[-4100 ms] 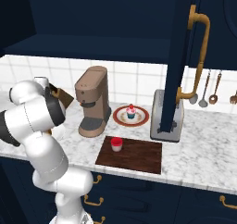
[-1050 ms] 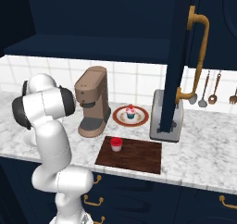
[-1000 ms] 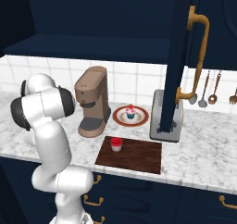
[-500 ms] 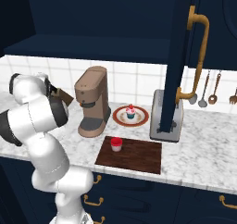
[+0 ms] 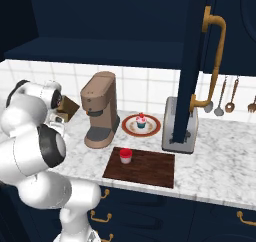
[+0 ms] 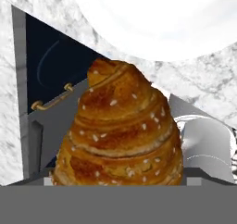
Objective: From the different types of pastries on the counter, select a croissant and place it on the cutting board. Then retrieve a jar of jam from the cabinet and place it alongside the croissant on the cutting board.
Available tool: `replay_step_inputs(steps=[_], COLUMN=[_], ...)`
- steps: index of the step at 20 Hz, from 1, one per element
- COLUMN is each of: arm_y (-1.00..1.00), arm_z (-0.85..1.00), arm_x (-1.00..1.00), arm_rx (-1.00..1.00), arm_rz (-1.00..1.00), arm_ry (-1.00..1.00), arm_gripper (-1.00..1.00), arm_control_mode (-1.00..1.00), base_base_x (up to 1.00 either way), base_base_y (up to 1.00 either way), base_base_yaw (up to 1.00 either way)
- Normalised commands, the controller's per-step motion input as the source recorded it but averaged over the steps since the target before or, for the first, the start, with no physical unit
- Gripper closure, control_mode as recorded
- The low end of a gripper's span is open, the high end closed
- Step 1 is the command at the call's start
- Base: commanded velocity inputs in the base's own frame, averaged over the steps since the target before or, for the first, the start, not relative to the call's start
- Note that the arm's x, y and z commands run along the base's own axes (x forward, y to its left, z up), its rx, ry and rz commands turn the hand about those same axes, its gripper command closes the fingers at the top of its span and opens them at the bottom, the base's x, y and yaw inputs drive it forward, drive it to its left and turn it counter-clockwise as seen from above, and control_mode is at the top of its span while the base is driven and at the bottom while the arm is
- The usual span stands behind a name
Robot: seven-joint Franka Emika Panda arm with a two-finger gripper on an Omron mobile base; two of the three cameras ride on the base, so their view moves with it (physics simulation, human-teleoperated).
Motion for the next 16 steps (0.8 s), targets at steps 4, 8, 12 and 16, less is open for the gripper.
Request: replay_step_inputs(steps=[4, 8, 12, 16], arm_y=[-0.01, -0.28, -0.58, -0.6], arm_z=[0.39, 0.16, 0.0, 0.0], arm_x=[-0.06, 0.0, 0.0, 0.0], arm_rx=[-0.23, -0.16, -0.07, -0.08], arm_rz=[-0.08, 0.0, 0.0, -0.01], arm_ry=[-0.16, -0.07, 0.0, -0.03], arm_gripper=[1.0, 1.0, 1.0, 1.0], arm_control_mode=[-1.0, -1.0, -1.0, -1.0], base_base_x=[0.0, 0.0, 0.0, 0.0], base_base_y=[0.0, 0.0, 0.0, 0.0], base_base_yaw=[0.0, 0.0, 0.0, 0.0])
